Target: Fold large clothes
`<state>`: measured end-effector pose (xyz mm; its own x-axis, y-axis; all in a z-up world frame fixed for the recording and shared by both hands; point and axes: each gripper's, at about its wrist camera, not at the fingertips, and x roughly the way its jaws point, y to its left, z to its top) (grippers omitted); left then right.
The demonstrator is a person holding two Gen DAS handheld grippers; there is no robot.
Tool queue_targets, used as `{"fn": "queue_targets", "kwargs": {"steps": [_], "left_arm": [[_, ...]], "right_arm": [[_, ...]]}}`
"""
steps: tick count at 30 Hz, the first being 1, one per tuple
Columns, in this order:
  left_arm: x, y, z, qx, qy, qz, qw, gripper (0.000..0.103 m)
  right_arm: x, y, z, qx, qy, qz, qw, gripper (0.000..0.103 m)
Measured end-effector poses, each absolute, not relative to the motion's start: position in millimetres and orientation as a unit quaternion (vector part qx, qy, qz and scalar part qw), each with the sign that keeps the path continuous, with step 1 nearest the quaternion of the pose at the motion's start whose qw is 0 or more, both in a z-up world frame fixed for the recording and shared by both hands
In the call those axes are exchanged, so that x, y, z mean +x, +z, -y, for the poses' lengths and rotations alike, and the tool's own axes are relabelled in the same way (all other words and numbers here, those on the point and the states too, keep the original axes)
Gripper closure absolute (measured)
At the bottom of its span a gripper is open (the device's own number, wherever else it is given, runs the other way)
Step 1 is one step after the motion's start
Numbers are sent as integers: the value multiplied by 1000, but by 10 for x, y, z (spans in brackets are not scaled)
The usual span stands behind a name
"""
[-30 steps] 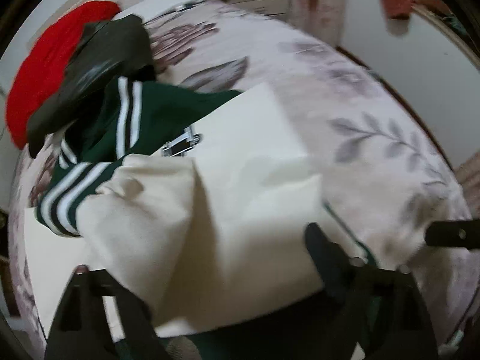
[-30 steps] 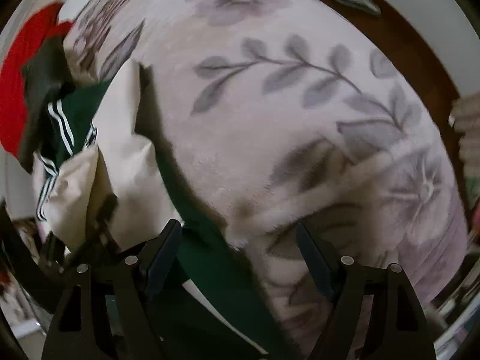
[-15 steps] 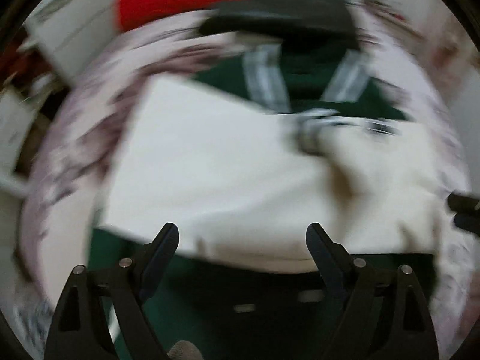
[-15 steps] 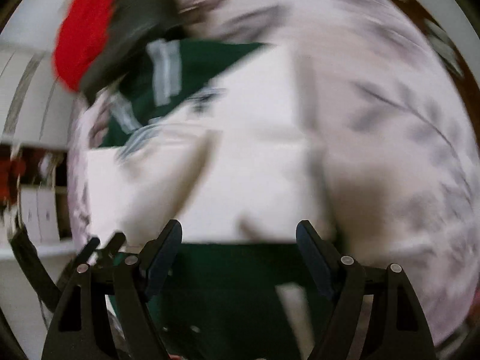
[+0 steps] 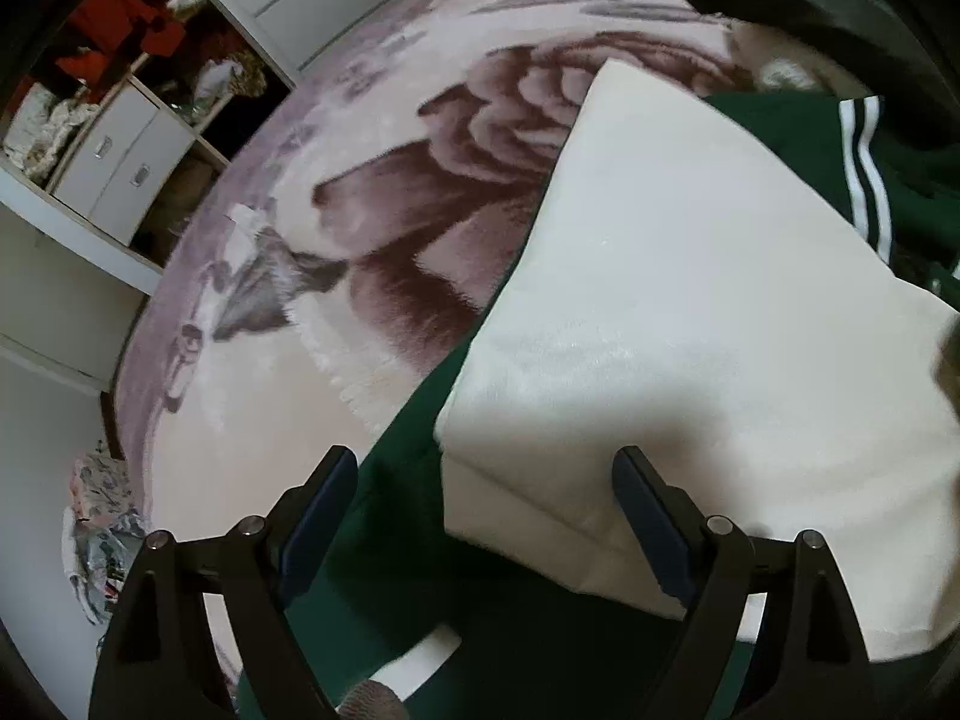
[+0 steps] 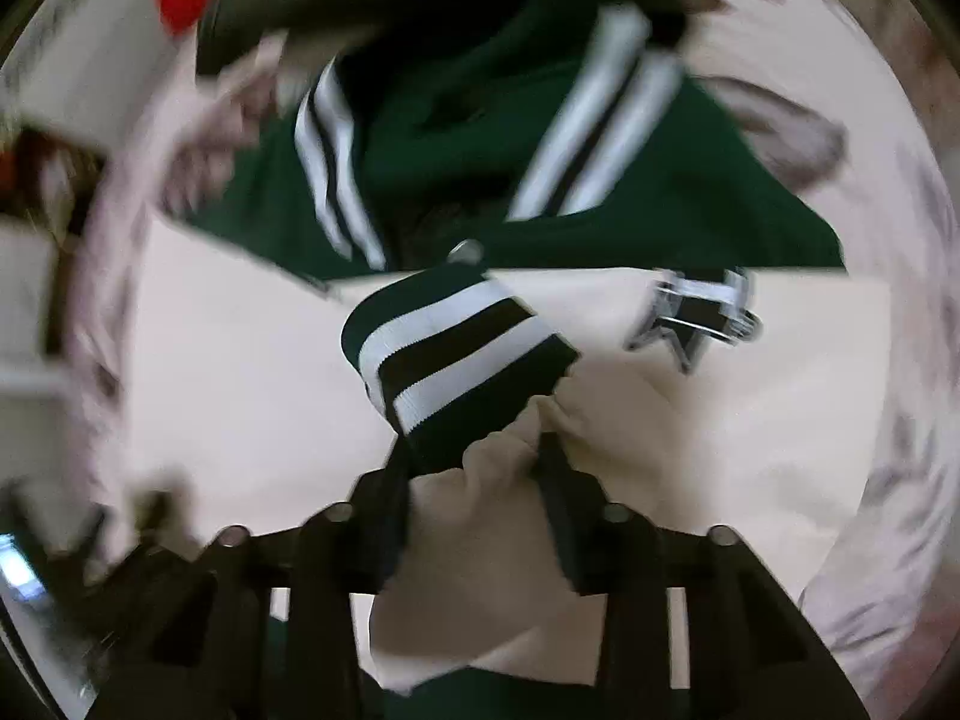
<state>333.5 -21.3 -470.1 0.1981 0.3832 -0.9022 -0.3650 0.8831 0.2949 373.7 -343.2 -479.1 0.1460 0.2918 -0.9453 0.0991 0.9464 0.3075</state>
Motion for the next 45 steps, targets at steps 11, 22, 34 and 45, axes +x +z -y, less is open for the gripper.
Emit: {"fn": "queue_targets", "kwargs": {"steps": [11,22,34,45], "left_arm": [[3382,-4824,107,-21,229,-595,770,16],[3314,-4670,76,-14,230,-586,777,16],[3019,-4538,-26,-62,224,-585,777,16],[1581,-4998,1139,-151,-34,-701,696,17]], "right_arm": [[2321,-5007,5152,430,12,-610,666,39],[2934,-5100,4841,381,28,-608,696,100],[3197,-5162,5134,319,-32,-648,691,93],[1463,-5136,4961,367,-25,-677,637,52]]}}
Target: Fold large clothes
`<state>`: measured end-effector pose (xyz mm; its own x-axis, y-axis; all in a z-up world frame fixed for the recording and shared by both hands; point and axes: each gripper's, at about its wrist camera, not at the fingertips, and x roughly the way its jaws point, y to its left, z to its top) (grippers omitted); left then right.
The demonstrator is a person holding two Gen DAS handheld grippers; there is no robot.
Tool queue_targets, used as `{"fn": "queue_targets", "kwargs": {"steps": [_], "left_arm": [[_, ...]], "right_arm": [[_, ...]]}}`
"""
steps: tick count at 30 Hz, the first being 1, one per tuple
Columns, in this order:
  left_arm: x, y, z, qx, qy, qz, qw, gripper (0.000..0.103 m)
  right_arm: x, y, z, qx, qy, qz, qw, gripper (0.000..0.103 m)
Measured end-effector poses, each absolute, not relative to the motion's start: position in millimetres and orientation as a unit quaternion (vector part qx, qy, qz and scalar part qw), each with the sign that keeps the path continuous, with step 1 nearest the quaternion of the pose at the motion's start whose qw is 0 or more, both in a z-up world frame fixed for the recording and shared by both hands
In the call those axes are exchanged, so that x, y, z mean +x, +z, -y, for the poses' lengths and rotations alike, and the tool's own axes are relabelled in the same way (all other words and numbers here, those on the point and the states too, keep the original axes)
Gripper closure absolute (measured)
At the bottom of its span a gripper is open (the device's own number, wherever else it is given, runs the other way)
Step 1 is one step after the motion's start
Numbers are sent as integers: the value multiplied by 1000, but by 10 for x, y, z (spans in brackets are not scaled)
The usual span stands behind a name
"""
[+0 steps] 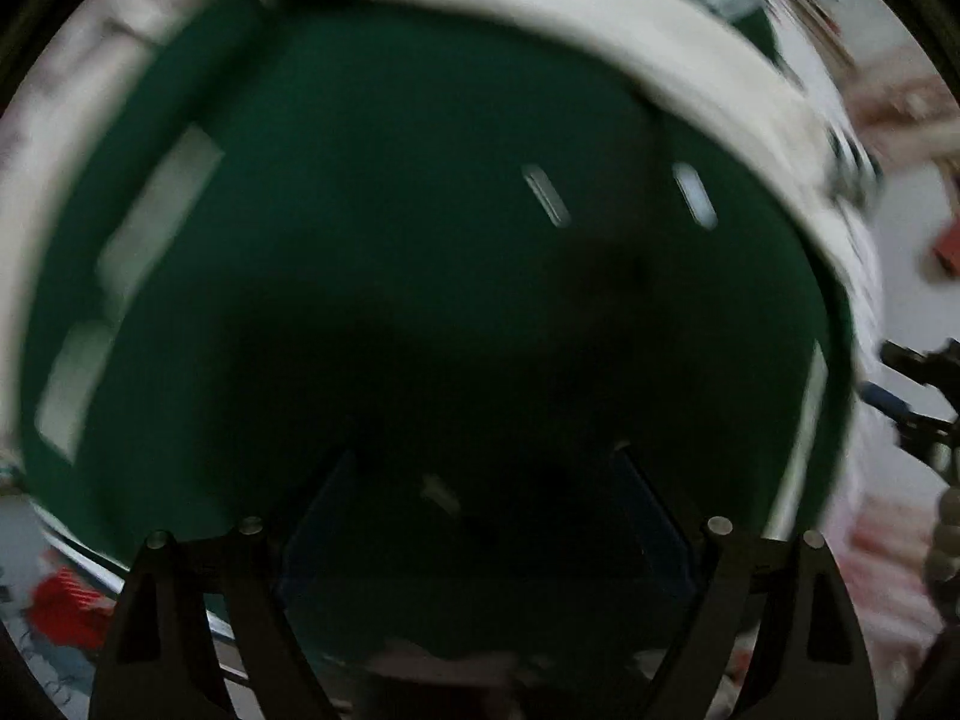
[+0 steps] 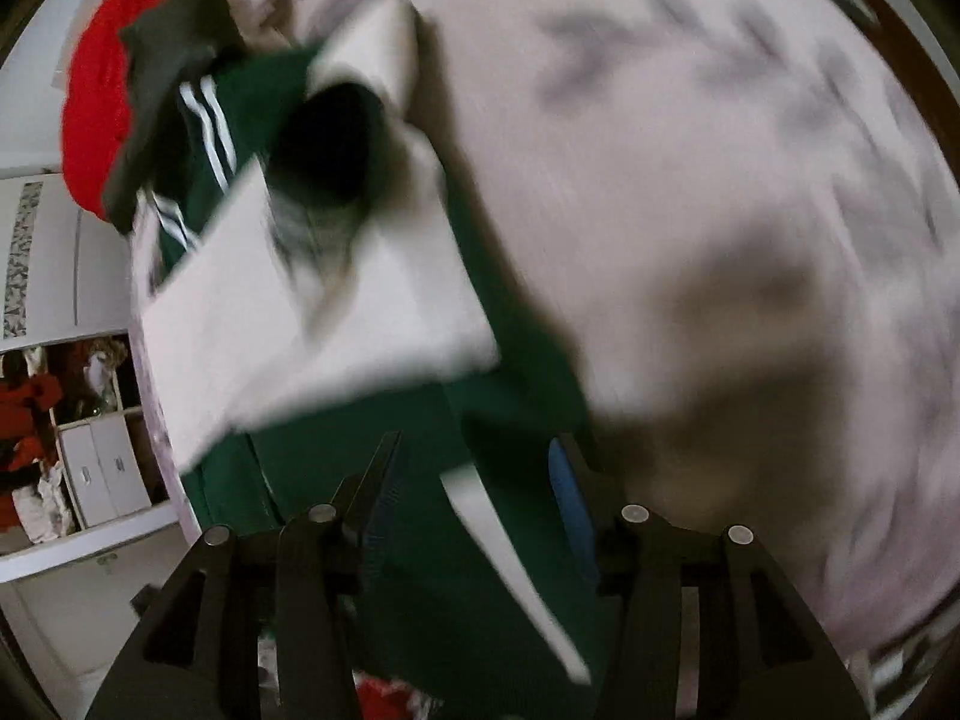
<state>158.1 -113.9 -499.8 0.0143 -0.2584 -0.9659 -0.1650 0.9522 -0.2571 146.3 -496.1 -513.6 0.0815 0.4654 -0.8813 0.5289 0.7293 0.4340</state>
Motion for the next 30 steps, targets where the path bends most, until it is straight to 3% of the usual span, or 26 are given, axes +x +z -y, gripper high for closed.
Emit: {"fn": "queue_targets", "kwargs": {"steps": [2,3,4,5,14,18,21,23,25,26,30], "left_arm": [[1481,-5086,1327,-137,-56,-689,710,17],[1458,-5095,1392,-130,-67,-677,721,28],[1442,-5119,1453,-137,-92,-669,725,83],[1436,-5155,1490,-135,-100,-672,721,98],[1418,-4626,1002,-161,-96,-607,772,99],[1500,-4729,818,-167,-86,-609,771,99],[1459,-4877,741,-242,-136,-630,726,94],[1379,-4926,663,-290,-150,-637,698,87],[1218,-4977,558,-328,-152,-640,678,44],[1169,-4982,575,-343,-153,-637,673,38],[973,-5129,760,-326,-164,-664,653,37]], "right_arm": [[1172,-5181,4916,369,-44,-685,627,52],[1042,-5218,4895,376,-54,-688,618,52],[947,-5249,4868,382,-60,-689,613,52],[877,-5269,4834,382,-65,-691,610,52],[553,-5335,4389,328,-65,-723,604,52],[476,-5433,4226,323,-58,-736,592,52],[442,-5446,4163,324,-61,-742,583,52],[423,-5453,4126,317,-54,-748,580,52],[393,-5469,4092,310,-50,-756,575,52],[375,-5483,4076,309,-48,-758,573,52],[306,-5562,4021,329,-45,-758,562,52]]}}
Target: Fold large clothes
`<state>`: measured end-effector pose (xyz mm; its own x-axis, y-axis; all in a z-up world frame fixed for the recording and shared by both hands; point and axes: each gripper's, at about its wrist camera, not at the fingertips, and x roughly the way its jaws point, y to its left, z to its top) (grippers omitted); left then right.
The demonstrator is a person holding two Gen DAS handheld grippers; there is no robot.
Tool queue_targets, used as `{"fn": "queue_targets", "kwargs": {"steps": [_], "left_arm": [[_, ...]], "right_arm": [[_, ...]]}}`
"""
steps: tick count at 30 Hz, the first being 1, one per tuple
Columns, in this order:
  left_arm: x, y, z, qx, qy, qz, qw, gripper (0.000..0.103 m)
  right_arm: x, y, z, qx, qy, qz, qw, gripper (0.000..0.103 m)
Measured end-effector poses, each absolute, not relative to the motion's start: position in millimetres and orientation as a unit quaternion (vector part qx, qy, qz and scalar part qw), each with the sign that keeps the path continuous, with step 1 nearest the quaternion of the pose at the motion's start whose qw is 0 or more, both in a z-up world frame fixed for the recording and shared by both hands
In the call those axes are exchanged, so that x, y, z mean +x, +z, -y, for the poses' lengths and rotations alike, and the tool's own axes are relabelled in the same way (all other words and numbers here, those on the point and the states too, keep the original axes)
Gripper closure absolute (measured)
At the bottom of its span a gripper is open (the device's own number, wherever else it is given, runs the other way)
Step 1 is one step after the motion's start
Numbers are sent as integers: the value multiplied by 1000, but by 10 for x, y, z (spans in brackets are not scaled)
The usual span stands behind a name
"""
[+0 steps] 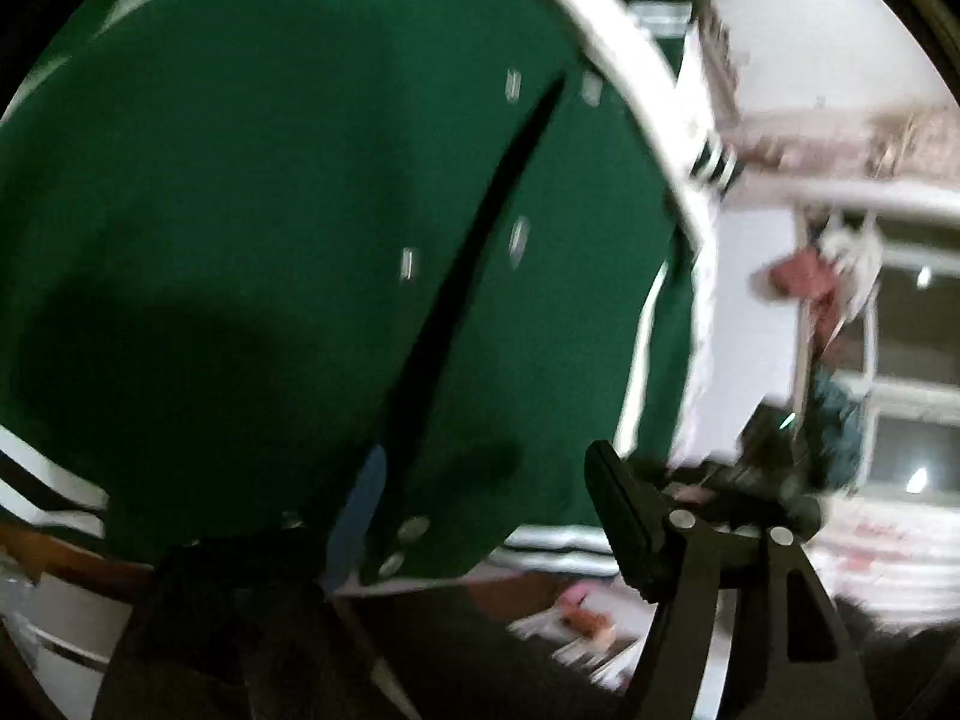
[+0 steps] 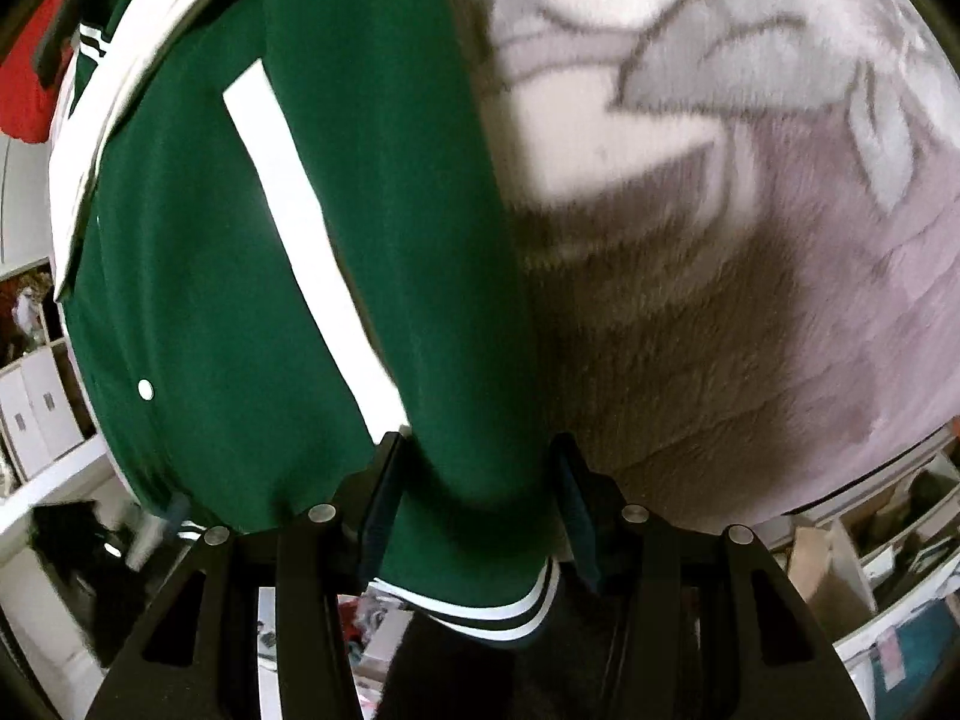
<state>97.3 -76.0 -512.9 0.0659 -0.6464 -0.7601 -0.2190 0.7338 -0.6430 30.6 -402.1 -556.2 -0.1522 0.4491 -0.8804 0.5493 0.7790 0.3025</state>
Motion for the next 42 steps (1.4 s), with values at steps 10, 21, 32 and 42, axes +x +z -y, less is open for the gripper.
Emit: {"fn": "queue_targets", "kwargs": {"steps": [10,21,32,42], "left_arm": [[1024,-5095,559,-273,-86,-650,704,92],[1078,-4270,804,-113,117,-620,767,7],[1546,-5184,1428,32,268,-628,730,6],[1451,-5315,1149,-39,256,-600,757,0]], "right_arm": [[398,-5426,3998,327,-18,-757,565,51],[1373,-4714,4923,353,14,-684,638,46],[2574,-5782,5237,295,124,-734,598,52],[2566,-5746,5315,237,93,-743,619,95]]}}
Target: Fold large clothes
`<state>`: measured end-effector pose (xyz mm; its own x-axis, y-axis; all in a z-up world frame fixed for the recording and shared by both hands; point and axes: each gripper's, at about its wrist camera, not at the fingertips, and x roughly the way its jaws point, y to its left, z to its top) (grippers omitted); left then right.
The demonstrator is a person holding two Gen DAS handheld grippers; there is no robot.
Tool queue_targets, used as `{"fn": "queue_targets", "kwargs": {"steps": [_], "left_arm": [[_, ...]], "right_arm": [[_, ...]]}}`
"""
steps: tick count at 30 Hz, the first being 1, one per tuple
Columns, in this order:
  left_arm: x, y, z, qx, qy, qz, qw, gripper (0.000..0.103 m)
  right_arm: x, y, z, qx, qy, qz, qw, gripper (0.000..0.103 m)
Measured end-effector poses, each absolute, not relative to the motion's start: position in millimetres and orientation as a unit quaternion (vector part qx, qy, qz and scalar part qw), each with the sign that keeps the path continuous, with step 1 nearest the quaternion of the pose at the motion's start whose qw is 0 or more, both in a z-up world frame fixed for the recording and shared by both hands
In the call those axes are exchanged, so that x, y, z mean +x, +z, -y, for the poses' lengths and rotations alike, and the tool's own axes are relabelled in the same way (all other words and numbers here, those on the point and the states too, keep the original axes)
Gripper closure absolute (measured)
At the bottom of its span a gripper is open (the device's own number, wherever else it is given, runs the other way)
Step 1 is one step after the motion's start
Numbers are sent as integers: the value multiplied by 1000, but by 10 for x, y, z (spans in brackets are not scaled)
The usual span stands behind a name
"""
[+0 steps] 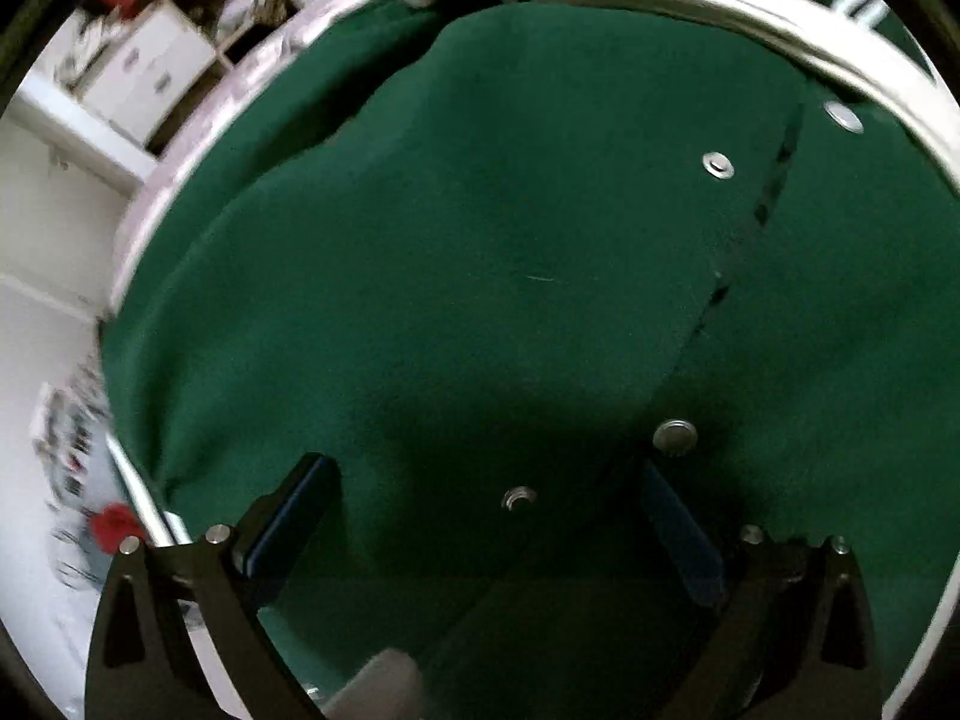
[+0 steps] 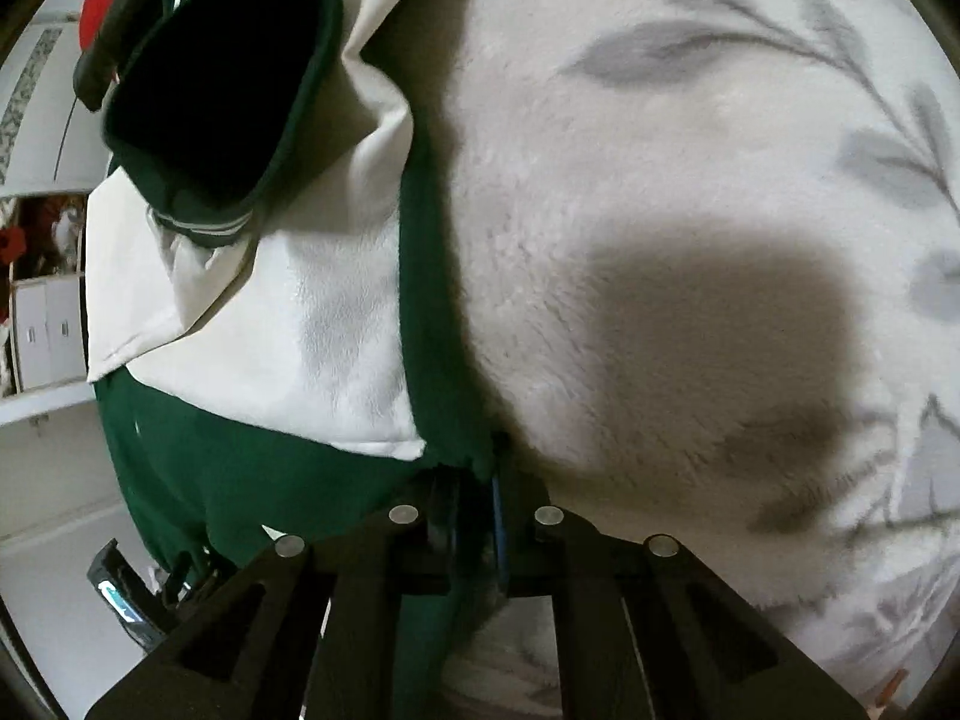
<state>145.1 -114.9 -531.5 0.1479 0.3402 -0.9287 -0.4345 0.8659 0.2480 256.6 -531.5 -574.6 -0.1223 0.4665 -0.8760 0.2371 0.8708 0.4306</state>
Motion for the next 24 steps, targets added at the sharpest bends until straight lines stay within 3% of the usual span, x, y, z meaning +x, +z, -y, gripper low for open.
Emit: {"fn": "queue_targets", "kwargs": {"steps": [2,6,12,17,18,19,20,24], "left_arm": [[1444,-5267,1129,-39,256,-604,754,0],[1344,-5032,1342,7,298,-608,736,0],[937,-4694,2140,91,305,-604,730,0],[780,-4944,2431,123,289,-637,704,0],[764,-5008,2459,129,286,-640,701,0],[770,-5061,2444,132,283,-643,699,0],[794,-5082,2408,132,280,-646,698,0],[779,-4996,2589,153,274,-641,700,0]], "right_arm": [[2640,-5724,5292,247,107,-755,598,93],[2634,-5488,5440,218,121,-760,600,56],[2312,-5365,5605,262,167,-773,554,51],[1805,-5819,5266,304,179,-803,480,51],[1702,-5877,5194,302,174,-806,479,54],[1625,-5902,5131,280,162,-808,493,66],[1554,-5914,5079,252,149,-812,506,87],[1544,-5840,5113,246,144,-807,518,90]]}}
